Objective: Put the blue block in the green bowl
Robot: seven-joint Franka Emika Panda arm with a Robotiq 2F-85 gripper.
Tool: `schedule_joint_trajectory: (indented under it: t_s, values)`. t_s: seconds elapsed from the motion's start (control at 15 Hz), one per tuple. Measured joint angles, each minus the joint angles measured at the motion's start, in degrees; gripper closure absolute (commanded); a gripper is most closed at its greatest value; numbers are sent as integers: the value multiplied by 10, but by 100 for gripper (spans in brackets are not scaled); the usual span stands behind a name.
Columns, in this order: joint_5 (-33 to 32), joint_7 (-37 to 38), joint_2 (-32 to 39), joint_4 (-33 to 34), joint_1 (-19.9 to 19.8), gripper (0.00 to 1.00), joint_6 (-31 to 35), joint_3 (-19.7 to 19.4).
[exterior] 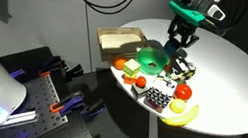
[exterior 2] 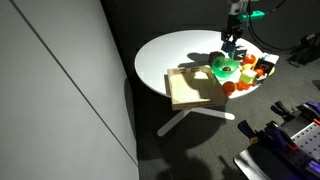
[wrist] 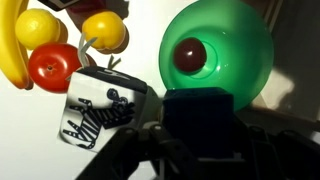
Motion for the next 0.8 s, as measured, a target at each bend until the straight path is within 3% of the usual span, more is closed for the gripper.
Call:
schedule_joint_trajectory:
  t_s: [0.4, 0.8]
  values:
    - [0, -15, 0, -31, 5, 72, 7, 9]
    - [0, -15, 0, -79, 24, 72, 90, 10]
